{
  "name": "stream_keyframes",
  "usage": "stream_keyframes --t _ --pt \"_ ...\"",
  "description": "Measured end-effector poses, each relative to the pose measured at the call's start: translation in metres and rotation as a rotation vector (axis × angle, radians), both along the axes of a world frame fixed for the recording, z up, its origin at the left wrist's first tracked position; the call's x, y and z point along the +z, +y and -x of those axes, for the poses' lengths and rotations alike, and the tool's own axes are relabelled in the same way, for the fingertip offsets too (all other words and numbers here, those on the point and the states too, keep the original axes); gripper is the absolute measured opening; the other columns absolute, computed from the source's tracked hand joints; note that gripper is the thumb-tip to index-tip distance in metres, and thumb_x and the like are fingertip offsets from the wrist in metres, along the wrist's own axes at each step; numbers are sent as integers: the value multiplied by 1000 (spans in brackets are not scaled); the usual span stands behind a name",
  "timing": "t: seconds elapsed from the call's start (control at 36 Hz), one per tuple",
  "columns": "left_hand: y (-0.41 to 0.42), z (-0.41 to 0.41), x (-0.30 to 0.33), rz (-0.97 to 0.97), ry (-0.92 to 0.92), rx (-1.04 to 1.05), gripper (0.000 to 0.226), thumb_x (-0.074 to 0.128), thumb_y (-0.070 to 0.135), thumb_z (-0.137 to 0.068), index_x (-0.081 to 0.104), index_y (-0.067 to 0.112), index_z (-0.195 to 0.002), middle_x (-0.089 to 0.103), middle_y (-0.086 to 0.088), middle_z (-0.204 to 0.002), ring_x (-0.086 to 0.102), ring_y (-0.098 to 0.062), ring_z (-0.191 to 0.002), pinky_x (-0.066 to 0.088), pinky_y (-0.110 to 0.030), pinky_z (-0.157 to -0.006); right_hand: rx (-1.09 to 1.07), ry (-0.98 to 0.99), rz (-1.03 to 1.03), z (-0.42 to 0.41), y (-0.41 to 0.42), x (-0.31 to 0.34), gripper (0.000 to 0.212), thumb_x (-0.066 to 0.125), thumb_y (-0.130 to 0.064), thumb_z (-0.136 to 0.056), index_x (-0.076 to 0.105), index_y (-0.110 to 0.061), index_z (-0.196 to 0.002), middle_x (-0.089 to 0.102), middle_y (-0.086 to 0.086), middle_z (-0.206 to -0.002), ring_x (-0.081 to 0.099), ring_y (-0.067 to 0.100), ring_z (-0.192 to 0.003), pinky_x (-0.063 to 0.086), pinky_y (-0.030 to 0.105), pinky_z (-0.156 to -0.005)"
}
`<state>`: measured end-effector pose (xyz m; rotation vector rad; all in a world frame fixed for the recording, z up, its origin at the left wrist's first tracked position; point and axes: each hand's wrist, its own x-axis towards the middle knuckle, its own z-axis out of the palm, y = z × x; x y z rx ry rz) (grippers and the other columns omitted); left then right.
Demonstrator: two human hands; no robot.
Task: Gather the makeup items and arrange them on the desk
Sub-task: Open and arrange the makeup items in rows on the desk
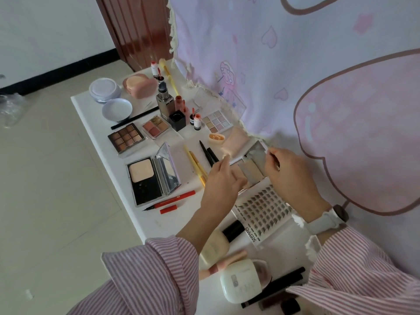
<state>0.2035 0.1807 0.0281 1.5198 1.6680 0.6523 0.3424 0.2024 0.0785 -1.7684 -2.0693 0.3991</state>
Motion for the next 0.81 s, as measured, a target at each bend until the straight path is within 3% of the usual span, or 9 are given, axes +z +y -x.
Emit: stream_keyframes --t 0.08,0.19,0.31,0.36,0.44,0.53,0.72,0.81 --pt "-5 4 -3 -69 83 -9 65 56 30 -91 24 15 -146 29 -5 -148 27 -24 -135 26 -33 -108 -4 -1 -20 -1 3 0 22 44 -14 -95 59 -1 -85 47 5 -67 43 23 -63 31 31 -58" --pt "-4 2 -7 -347 370 -130 60 60 40 -84 41 18 -137 43 -8 -141 33 -34 -133 32 -51 -102 3 -4 0 -2 4 0 21 44 -14 -94 48 -13 -74 34 -7 -59 38 19 -62 27 28 -59" --pt "1 -5 -13 -524 520 -314 60 74 42 -71 55 22 -125 55 -3 -131 45 -33 -127 38 -58 -97 -3 9 6 -2 4 2 22 44 -14 -95 61 -3 -89 50 4 -70 46 22 -67 34 31 -62" --pt "0 -4 -17 -551 536 -353 57 71 42 -74 56 24 -125 54 -2 -133 44 -31 -127 37 -60 -99 -12 18 4 -2 5 3 24 43 -15 -95 62 0 -93 54 9 -75 48 24 -69 39 34 -64" --pt "-1 2 -24 -577 530 -365 42 52 41 -84 56 25 -122 51 -1 -135 42 -28 -130 30 -59 -103 -12 33 2 -3 6 5 24 44 -15 -95 60 0 -85 50 7 -70 44 21 -64 33 30 -61" --pt "-2 7 -26 -576 521 -373 43 37 43 -87 54 24 -122 51 -3 -136 39 -26 -131 27 -56 -105 -8 42 10 -4 6 4 24 43 -14 -95 58 -1 -81 48 6 -67 41 19 -60 30 29 -60" --pt "-6 13 -35 -526 569 -399 49 32 45 -90 46 21 -131 45 -6 -141 34 -29 -136 26 -58 -105 -31 47 23 -5 9 -1 25 42 -13 -95 50 -8 -72 44 5 -64 38 20 -59 24 27 -57" --pt "-7 12 -36 -513 592 -406 52 40 43 -88 41 19 -135 44 -9 -142 35 -31 -135 28 -61 -103 -47 -6 35 -5 11 -5 26 40 -15 -96 50 -9 -73 44 4 -65 40 22 -61 26 28 -59"
